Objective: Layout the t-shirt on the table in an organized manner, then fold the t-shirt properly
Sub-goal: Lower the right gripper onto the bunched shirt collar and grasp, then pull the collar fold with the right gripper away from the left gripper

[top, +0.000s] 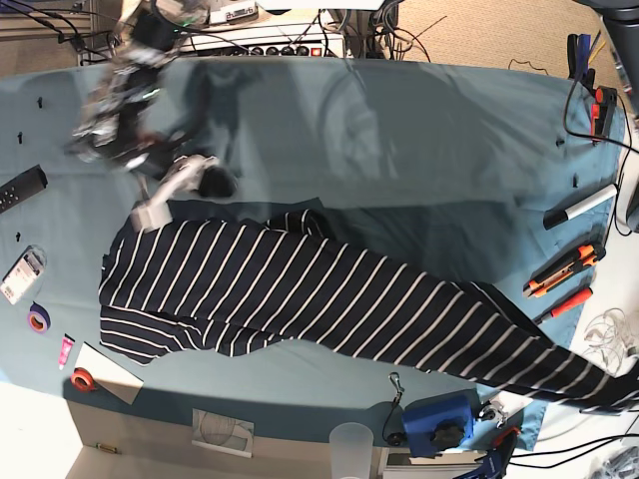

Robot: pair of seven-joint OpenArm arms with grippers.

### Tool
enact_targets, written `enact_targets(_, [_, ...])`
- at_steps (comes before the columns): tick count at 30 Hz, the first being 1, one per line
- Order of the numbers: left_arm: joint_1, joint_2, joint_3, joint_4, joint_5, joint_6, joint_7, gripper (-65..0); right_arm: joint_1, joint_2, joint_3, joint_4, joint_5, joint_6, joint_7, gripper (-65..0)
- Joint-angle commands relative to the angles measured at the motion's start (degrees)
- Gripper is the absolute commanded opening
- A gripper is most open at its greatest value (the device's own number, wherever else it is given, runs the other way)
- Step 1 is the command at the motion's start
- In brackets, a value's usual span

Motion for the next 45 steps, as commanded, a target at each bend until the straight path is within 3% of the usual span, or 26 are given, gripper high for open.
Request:
enact_targets(1, [-2.0, -1.9, -0.5, 0.8, -1.1, -0.1, -1.7, -65.0, 0.4, -0.4, -1.8, 0.8, -3.0, -0.4, 2.0, -45.1])
enact_targets(4, [-2.1, -3.0, -0.5, 0.8, -1.1, 0.1, -2.3, -65.0, 0.3, -1.3, -8.5, 0.8, -8.4, -3.2, 5.7, -45.1])
enact_targets(9, [-2.1, -3.4, -0.5, 0.8, -1.1, 0.1, -2.8, -65.0, 0.3, -1.3, -18.4, 0.8, -10.1, -9.5, 11.2, -45.1])
enact_targets(12, [-2.1, -3.4, -0.5, 0.8, -1.1, 0.1, -2.8, -65.0, 0.5, -1.9, -21.6, 0.8, -13.2, -11.6, 12.7, -45.1])
enact_targets(16, [-2.1, -3.4, -0.5, 0.8, -1.3, 0.1, -2.8, -65.0, 0.6, -4.4, -24.4, -1.1, -20.9, -16.6, 22.6, -45.1])
enact_targets(18, [-2.1, -3.4, -0.5, 0.8, -1.3, 0.1, -2.8, -65.0, 1.4, -5.7, -25.4, -3.5, -23.4, -18.9, 24.9, -45.1])
enact_targets(25, [-2.1, -3.4, -0.5, 0.8, -1.3, 0.1, -2.8, -65.0, 6.9, -7.6, -25.7, -16.7, -24.7, -19.5, 26.9, -45.1])
enact_targets(26, [-2.1, -3.4, -0.5, 0.8, -1.3, 0.1, -2.8, -65.0, 7.6, -7.6, -25.6, -18.1, -24.7, -19.5, 27.0, -46.8])
enact_targets(29, [-2.1, -3.4, -0.5, 0.8, -1.3, 0.1, -2.8, -65.0, 9.1, -7.6, -25.6, -19.0, -24.6, -19.5, 24.9, -63.2])
enact_targets(30, [-2.1, -3.4, -0.5, 0.8, -1.3, 0.1, -2.8, -65.0, 9.4, -7.6, -25.6, -18.9, -24.7, -19.5, 23.8, -65.0])
enact_targets(36, [-2.1, -3.4, -0.5, 0.8, -1.3, 0.1, -2.8, -65.0, 9.2, -7.6, -25.6, -11.3, -24.6, -19.5, 14.8, -65.0])
enact_targets(41, [-2.1, -3.4, -0.5, 0.8, -1.3, 0.4, -2.6, -65.0, 6.8, -7.0, -25.6, 4.0, -25.6, -19.3, 12.3, -65.0])
enact_targets(45, [-2.1, -3.4, -0.5, 0.8, -1.3, 2.5, -0.8, -65.0, 6.4, -4.4, -25.6, 14.3, -29.0, -19.4, 9.8, -65.0])
